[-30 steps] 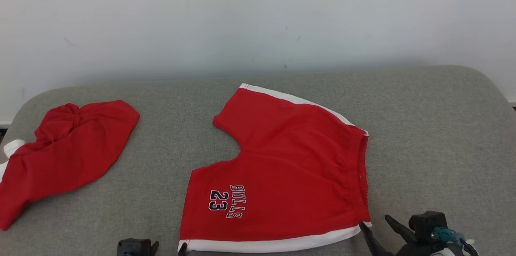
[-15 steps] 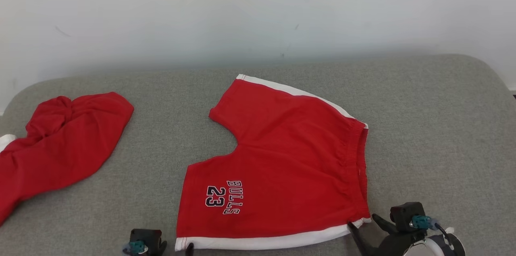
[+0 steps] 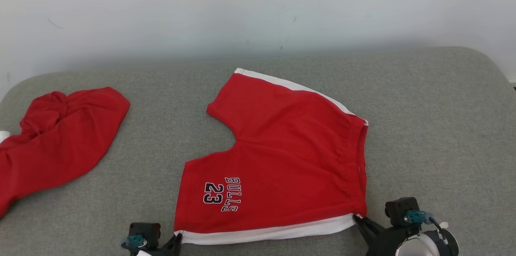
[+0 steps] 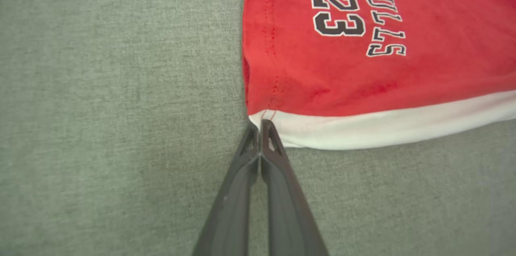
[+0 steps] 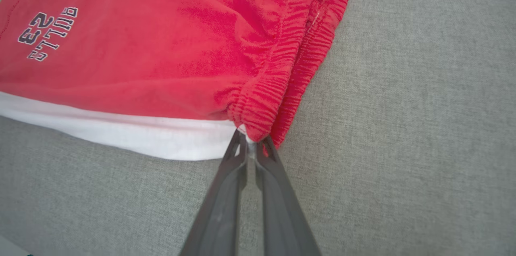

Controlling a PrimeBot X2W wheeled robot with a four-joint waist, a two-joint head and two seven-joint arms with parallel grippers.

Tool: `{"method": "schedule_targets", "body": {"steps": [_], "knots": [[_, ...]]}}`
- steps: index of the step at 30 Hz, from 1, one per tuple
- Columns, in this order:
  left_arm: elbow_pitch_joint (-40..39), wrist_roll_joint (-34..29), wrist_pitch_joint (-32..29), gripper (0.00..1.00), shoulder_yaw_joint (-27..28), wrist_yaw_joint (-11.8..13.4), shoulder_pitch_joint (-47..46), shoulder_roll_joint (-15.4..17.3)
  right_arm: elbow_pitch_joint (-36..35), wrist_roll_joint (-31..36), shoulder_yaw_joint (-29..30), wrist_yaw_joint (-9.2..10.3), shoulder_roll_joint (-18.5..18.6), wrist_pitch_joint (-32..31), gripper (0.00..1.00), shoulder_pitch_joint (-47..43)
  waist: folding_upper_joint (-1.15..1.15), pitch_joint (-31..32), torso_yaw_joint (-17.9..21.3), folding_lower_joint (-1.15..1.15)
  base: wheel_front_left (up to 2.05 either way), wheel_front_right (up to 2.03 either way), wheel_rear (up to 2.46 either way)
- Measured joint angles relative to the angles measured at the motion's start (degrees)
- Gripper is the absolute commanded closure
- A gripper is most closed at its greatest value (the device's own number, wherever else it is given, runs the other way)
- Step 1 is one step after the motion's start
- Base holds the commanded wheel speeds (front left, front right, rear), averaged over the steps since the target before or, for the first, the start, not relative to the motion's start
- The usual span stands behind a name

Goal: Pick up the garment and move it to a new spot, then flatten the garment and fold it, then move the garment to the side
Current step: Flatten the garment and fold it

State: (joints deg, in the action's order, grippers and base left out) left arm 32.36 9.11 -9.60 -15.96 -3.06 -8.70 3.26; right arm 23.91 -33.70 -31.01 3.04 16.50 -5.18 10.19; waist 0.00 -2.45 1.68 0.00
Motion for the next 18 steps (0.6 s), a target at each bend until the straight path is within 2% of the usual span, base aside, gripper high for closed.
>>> {"method": "schedule_targets", "body": {"steps": [10, 18], "knots": [[-4.42, -0.83, 3.14, 1.00, -0.04, 0.08, -0.05, 1.07, -3.91, -2.20, 3.20, -1.63, 1.85, 3.21, 1.00, -0.77, 0.00, 1.72, -0.36, 0.00, 0.00, 0.00, 0.00], [-10.03, -2.15, 2.35, 1.00, -1.21, -1.09, -3.68, 4.89, -9.79, -4.67, 4.91, -3.23, 3.53, 3.04, 1.00, -2.09, 0.00, 2.38, 1.20, 0.00, 0.00, 0.00, 0.00]]}}
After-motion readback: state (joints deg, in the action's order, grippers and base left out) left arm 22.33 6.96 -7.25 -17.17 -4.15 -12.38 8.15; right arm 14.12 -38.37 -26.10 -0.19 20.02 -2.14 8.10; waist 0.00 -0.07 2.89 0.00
